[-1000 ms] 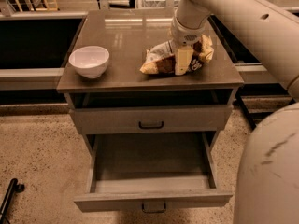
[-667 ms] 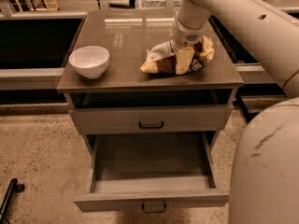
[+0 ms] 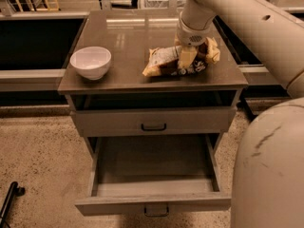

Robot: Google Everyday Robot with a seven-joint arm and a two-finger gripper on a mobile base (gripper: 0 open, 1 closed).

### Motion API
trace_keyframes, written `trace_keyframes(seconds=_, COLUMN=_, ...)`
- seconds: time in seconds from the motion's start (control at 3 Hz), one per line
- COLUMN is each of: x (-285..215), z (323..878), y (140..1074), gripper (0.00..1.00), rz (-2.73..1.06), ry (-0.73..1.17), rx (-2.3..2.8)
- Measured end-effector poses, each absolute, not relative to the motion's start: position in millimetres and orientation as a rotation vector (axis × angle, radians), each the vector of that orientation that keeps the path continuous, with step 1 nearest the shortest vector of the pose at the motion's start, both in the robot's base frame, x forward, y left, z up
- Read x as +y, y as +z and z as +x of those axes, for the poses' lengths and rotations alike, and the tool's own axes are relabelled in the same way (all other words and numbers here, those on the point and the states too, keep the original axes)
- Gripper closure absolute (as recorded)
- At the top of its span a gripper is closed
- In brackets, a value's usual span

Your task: Place brown chip bag into middle drawer

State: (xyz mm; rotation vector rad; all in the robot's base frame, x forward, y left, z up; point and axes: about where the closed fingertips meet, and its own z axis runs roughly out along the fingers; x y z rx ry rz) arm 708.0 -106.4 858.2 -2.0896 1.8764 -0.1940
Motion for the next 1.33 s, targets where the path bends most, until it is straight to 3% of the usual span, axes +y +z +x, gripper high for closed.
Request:
trace_keyframes(seconds=0.67, x=-105.2, z=695.1, y=868.5, gripper=0.99, rz=-2.070, ry=-0.047, rx=1.816)
trace_keyframes(seconds=1.33, x=-121.1, z=614.1, y=916.5, gripper=1.00, rz=-1.949, ry=0.151, rx=1.689)
